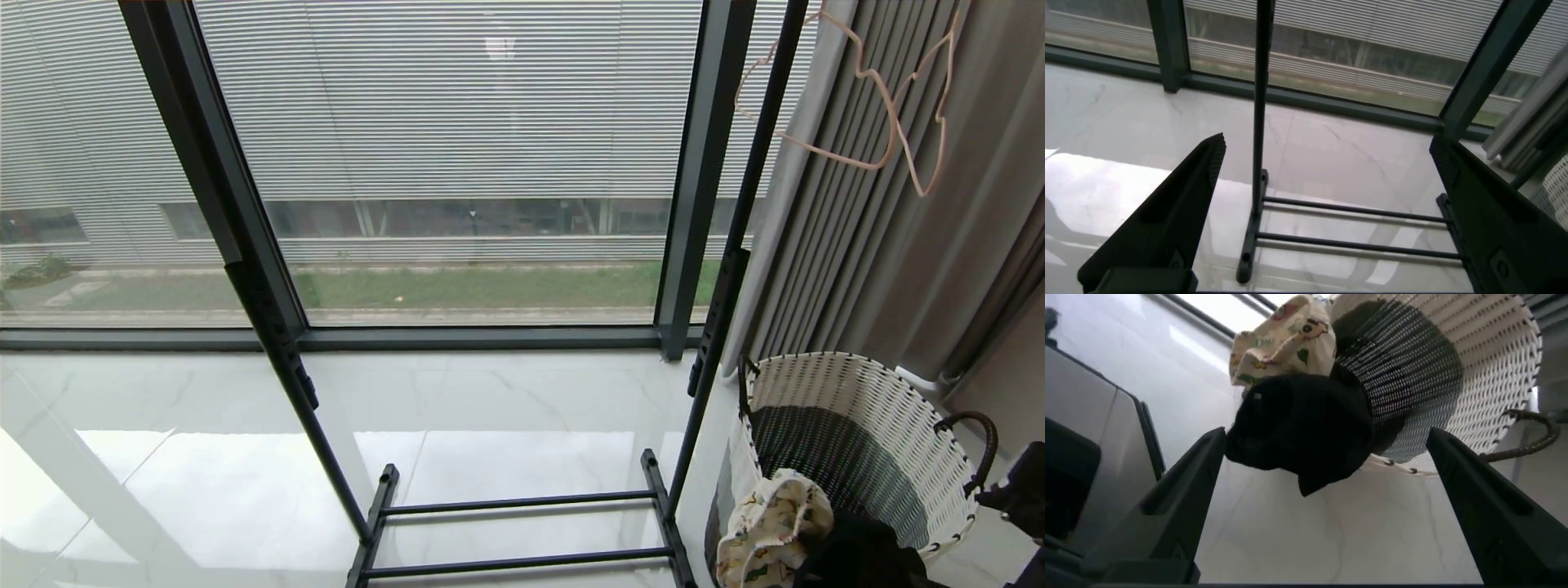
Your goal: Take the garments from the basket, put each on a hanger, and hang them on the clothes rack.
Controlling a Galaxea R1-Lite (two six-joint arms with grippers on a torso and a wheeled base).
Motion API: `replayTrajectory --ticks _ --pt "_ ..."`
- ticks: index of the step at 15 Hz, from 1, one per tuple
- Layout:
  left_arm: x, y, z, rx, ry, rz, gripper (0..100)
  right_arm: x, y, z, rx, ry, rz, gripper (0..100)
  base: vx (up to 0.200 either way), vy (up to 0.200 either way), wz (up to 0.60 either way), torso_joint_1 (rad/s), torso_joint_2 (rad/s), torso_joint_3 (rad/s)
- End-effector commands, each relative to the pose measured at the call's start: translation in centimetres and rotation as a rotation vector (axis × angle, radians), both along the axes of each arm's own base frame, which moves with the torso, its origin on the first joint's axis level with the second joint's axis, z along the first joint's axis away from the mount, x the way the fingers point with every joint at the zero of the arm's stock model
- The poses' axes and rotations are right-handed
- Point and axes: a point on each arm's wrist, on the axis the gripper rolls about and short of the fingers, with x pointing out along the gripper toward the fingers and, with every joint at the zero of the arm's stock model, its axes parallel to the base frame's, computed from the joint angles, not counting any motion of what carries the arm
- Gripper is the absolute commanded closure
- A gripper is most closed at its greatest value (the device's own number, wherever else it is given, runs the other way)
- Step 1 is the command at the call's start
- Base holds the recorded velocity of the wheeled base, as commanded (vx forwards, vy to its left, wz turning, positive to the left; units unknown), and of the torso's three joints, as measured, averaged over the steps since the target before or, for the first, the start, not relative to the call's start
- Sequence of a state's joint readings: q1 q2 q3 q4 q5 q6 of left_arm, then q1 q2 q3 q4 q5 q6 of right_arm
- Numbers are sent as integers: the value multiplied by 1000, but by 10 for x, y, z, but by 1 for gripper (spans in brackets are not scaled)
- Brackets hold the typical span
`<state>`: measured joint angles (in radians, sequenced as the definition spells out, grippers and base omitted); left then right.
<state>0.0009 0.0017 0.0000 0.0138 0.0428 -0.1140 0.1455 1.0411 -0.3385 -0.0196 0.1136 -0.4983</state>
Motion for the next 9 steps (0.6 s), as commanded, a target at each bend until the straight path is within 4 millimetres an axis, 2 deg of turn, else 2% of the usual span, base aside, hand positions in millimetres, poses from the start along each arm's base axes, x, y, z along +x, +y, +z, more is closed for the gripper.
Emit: replayTrajectory --ticks 1,4,9 --pt "0 0 0 1 0 1 0 66 11 -49 -186 278 53 0 0 0 0 0 0 0" --pt "0 0 0 2 0 1 0 82 13 -68 -208 334 45 0 0 0 0 0 0 0" --pt "0 0 0 4 0 1 0 100 13 -78 -237 282 -3 0 0 0 0 0 0 0"
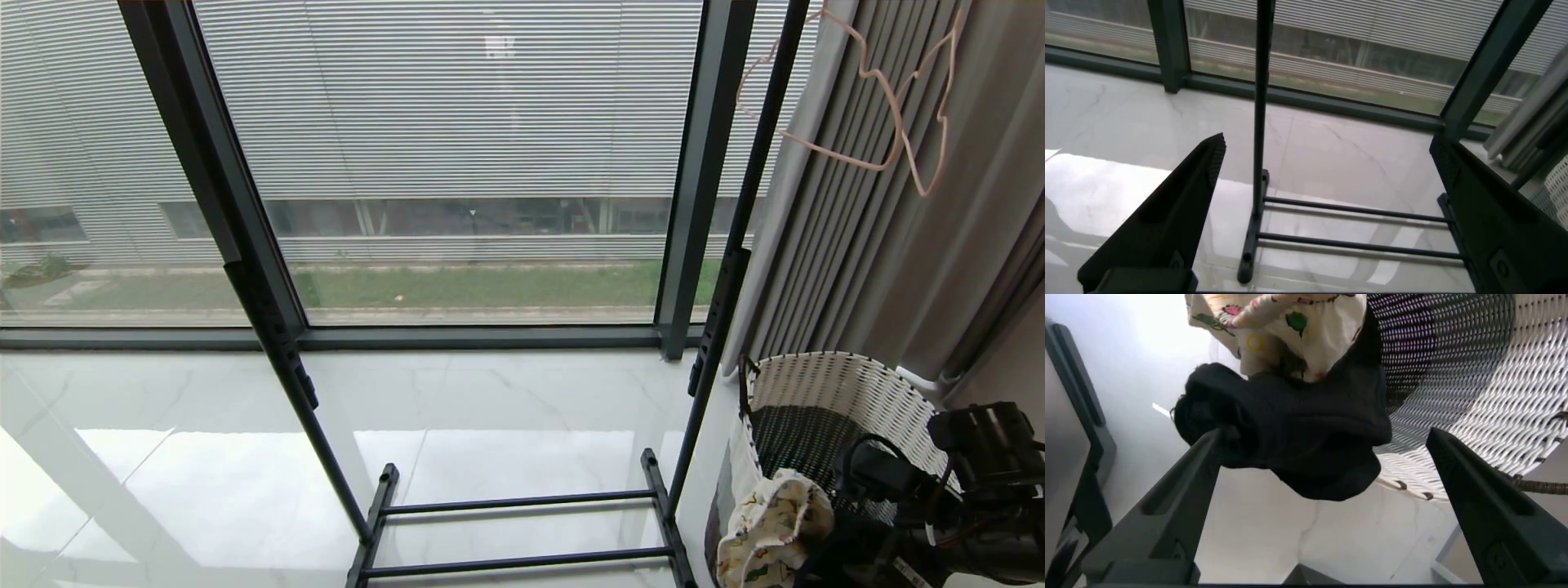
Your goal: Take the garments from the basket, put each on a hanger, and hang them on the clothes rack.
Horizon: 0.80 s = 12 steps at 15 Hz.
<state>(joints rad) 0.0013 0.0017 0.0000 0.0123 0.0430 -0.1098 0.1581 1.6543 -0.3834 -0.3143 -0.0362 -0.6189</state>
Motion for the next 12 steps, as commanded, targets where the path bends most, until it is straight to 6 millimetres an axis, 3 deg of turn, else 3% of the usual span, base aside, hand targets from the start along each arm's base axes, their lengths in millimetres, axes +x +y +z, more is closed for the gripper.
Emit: replayTrajectory --ticks 1,8,9,12 --pt "0 0 0 -1 1 0 0 5 -1 -12 -12 50 -10 0 0 0 0 0 0 0" --pt "0 0 0 22 2 1 0 17 1 -18 -3 -3 -11 0 0 0 0 0 0 0" --pt "0 0 0 22 2 1 0 16 1 -18 -3 -3 -11 100 0 0 0 0 0 0" --pt "0 0 0 22 2 1 0 16 1 -17 -2 -11 -11 100 0 0 0 0 0 0"
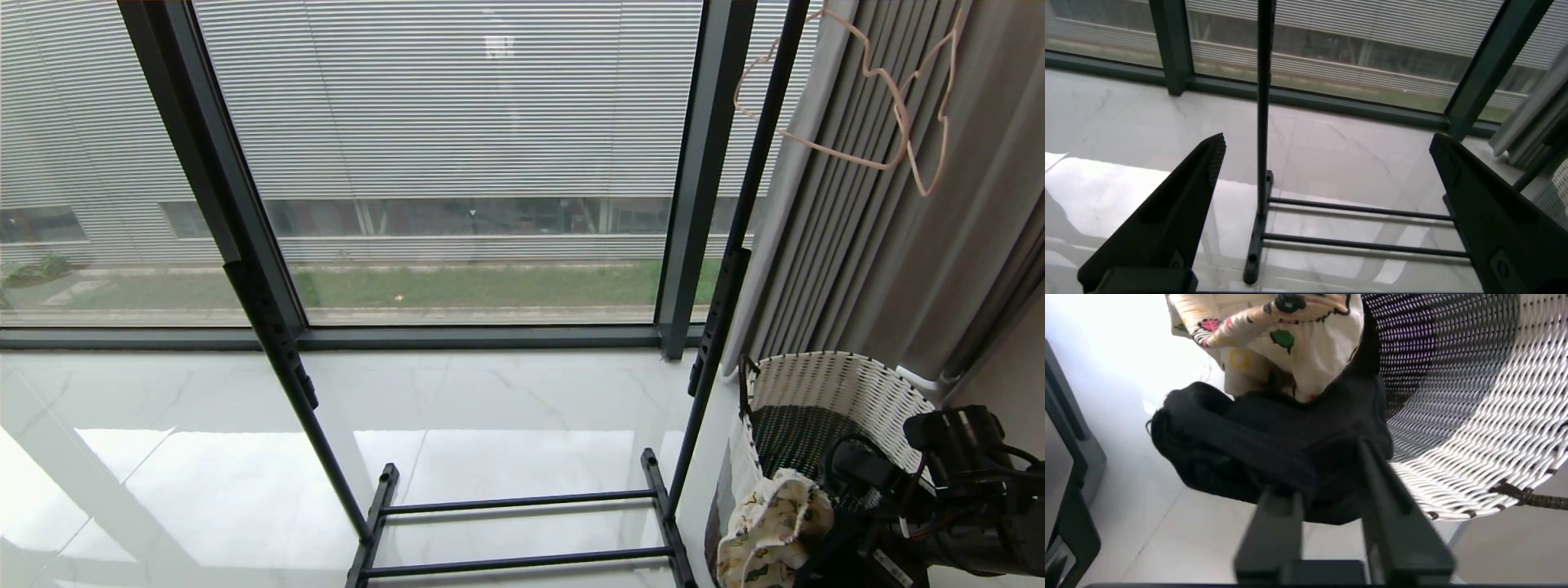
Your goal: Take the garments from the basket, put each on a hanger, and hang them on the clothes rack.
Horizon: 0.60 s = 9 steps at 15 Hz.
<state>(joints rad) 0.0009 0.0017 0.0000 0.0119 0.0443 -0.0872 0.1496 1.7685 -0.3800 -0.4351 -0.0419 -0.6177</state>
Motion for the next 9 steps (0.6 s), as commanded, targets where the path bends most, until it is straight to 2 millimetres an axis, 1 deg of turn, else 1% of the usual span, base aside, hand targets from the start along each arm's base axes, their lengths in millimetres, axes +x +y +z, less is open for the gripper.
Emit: replayTrajectory --ticks 1,3,5,8,9 --pt "0 0 0 0 2 1 0 -3 0 5 3 -22 1 100 0 0 0 0 0 0" --pt "0 0 0 0 0 1 0 -13 -1 21 8 -55 3 100 0 0 0 0 0 0" --pt "0 0 0 -2 2 -1 0 -29 -2 51 14 -87 14 100 0 0 0 0 0 0" --pt "0 0 0 -5 0 -1 0 -58 -3 116 23 -114 36 100 0 0 0 0 0 0" --pt "0 0 0 -3 0 -1 0 -65 -3 137 29 -135 42 100 0 0 0 0 0 0"
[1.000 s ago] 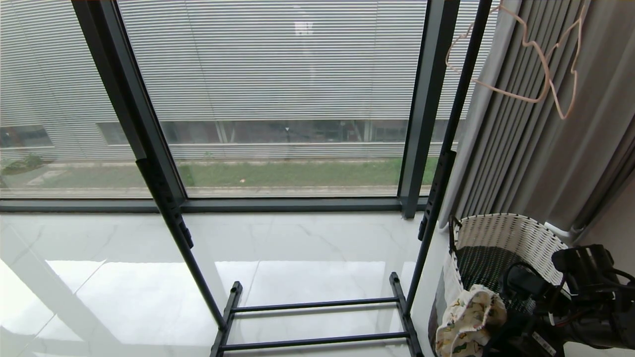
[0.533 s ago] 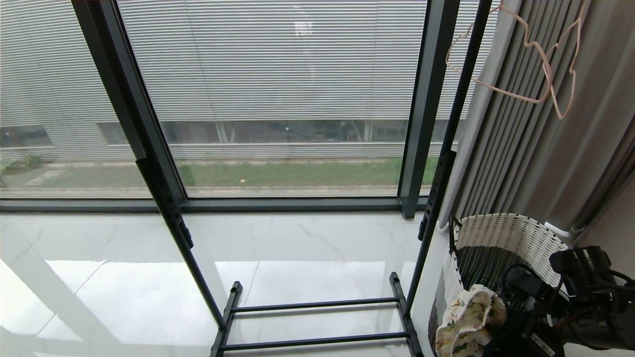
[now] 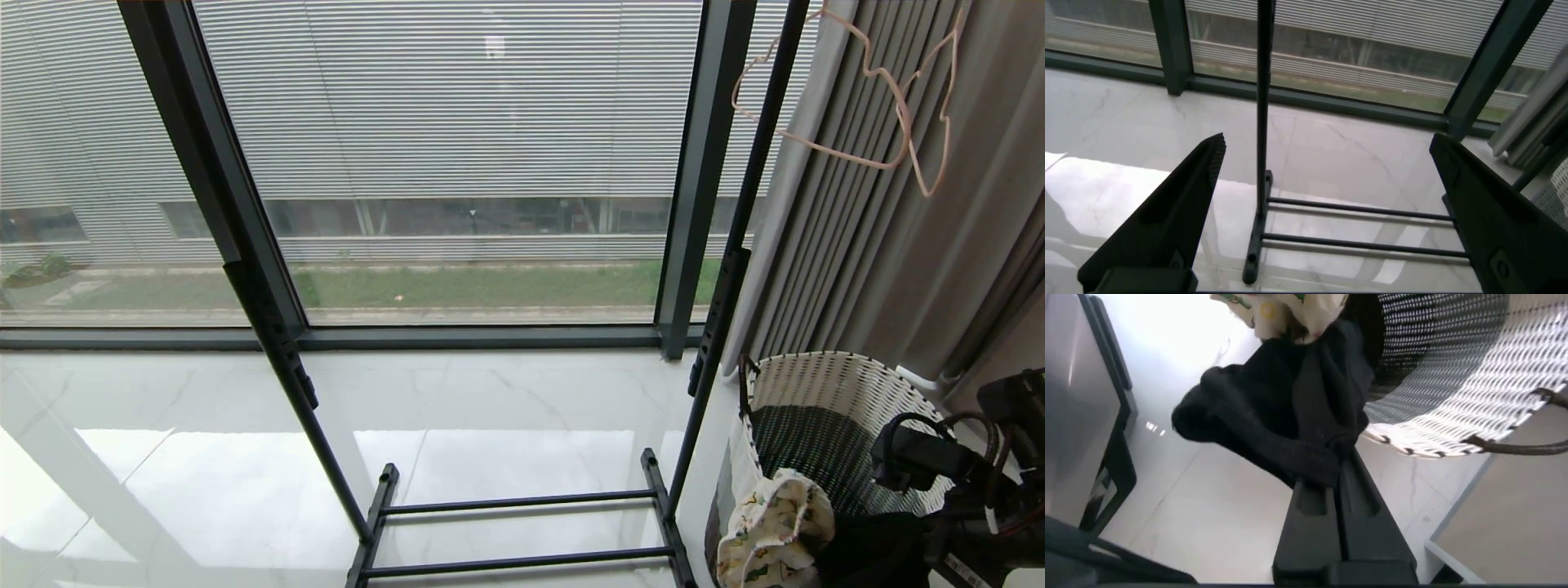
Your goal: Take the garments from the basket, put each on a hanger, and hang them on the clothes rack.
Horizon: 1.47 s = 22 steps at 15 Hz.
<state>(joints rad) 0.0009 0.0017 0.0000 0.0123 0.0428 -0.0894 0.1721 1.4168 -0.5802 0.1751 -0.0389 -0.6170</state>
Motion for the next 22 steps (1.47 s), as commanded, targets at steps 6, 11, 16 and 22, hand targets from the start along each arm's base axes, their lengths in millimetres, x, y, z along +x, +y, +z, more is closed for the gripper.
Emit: replayTrajectory --ticks 6,11,16,22 --pt "0 0 0 29 3 -1 0 -57 0 122 57 -290 74 100 -33 0 0 1 0 0" --pt "0 0 0 29 3 -1 0 -53 5 131 54 -314 98 100 -200 0 0 2 2 3" --pt "0 0 0 36 4 -3 0 -52 10 131 62 -310 135 100 -160 0 0 3 3 3" --pt "0 -1 0 76 1 -45 0 -53 17 135 75 -319 186 100 0 0 0 0 0 0"
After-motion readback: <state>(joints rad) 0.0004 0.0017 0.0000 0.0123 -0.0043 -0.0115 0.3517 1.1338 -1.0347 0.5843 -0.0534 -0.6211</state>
